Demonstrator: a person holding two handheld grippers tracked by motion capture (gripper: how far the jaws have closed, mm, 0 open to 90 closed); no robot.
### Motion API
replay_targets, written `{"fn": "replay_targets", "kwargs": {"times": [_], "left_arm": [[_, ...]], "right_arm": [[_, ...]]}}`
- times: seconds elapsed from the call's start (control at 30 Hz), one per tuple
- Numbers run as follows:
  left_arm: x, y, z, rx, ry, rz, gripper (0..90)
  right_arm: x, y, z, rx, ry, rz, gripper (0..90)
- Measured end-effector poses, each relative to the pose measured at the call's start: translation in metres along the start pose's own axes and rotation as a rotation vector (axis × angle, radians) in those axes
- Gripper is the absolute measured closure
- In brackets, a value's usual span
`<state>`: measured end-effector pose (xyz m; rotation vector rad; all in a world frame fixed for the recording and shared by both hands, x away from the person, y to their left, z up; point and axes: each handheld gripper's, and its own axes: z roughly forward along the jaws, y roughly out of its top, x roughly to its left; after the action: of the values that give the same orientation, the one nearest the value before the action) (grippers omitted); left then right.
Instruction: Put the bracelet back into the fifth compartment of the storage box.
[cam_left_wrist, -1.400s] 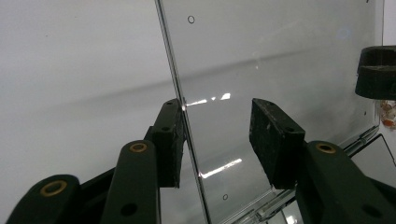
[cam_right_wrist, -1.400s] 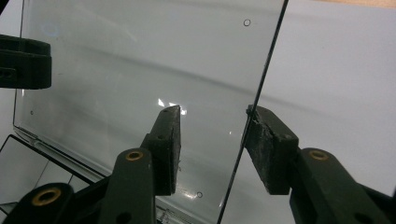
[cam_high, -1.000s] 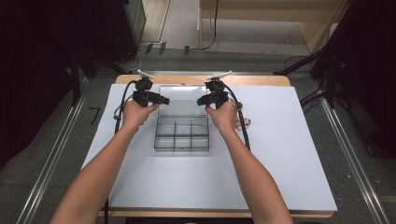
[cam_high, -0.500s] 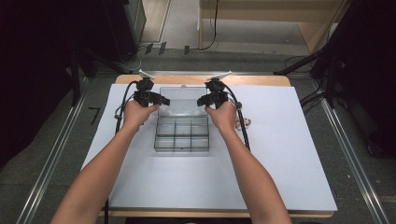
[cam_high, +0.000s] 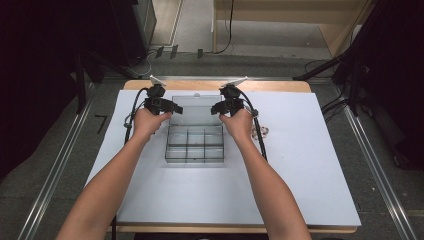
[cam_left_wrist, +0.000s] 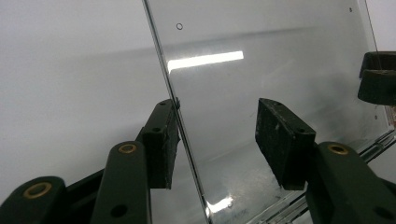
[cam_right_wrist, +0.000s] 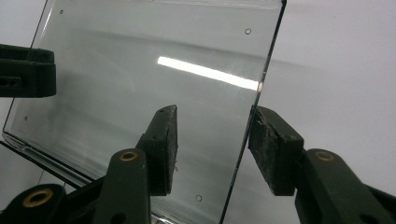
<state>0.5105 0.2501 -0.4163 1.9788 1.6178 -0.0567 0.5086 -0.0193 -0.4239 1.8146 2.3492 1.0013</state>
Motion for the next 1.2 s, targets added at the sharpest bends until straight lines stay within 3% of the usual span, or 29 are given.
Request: {"fn": "replay_targets", "kwargs": {"times": [0.4, 1.2], "left_arm": [[-0.0007, 0.0023, 0.0031, 0.022, 0.006, -0.03, 48.7], [-0.0023, 0.0041, 0.0067, 0.058, 0.027, -0.027, 45.4]], "right_arm": [[-0.0009, 0.0002, 0.0024, 0.016, 0.002, 0.021, 53.3], [-0.0033, 0.0013, 0.0056, 0.043, 0.011, 0.051, 52.0]]}}
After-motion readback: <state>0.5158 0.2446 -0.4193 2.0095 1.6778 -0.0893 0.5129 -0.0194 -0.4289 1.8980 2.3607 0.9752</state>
